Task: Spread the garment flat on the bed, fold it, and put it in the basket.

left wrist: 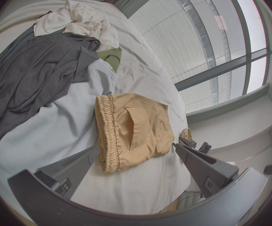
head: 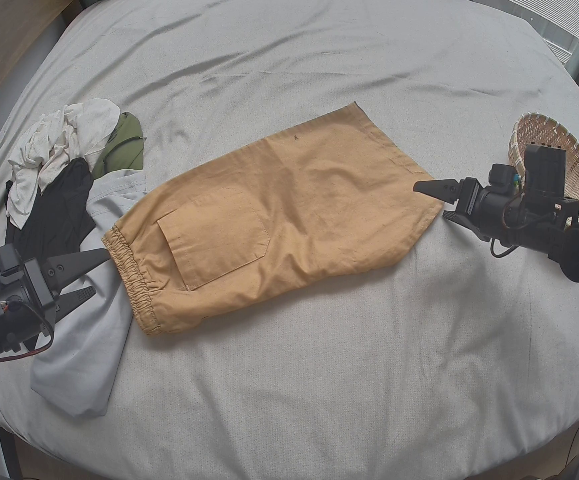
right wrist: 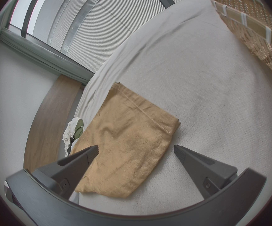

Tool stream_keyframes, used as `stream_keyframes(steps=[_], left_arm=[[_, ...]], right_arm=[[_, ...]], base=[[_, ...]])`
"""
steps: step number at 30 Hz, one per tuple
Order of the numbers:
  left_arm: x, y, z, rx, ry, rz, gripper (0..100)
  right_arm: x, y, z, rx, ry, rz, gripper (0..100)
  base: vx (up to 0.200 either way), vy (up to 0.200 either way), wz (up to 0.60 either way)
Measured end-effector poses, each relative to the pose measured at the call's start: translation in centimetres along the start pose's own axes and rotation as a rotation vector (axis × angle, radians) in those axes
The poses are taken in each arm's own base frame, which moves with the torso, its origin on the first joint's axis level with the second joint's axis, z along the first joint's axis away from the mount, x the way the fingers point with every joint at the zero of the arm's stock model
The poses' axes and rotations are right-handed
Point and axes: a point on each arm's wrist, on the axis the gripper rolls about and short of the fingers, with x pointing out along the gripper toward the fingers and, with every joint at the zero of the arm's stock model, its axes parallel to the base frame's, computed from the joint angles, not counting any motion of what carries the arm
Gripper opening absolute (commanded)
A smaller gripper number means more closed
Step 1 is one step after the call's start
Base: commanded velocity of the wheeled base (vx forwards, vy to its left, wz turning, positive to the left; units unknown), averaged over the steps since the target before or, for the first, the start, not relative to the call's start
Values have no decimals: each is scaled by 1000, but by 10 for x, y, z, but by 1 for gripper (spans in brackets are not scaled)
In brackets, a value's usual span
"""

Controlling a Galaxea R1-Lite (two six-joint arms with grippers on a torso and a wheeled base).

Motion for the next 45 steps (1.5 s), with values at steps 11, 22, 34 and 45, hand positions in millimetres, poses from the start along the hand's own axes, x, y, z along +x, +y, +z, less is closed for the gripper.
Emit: stream_keyframes(steps=[11, 22, 34, 45], left_arm=[[-4, -3, -4, 9, -3, -12, 100], [-5, -3, -5, 9, -6, -8, 100], [-3, 1, -5, 0, 0, 10, 100], [8, 23, -21, -38, 89, 81, 100]], right_arm=[[17, -11, -20, 7, -13, 22, 100], [52, 0, -32, 69, -105, 144, 100], [66, -1, -39, 132, -209, 229, 0], [27, -15, -40, 129, -248, 179, 0]], base=[[0, 0, 0], [0, 0, 0], [0, 0, 0], [0, 0, 0]])
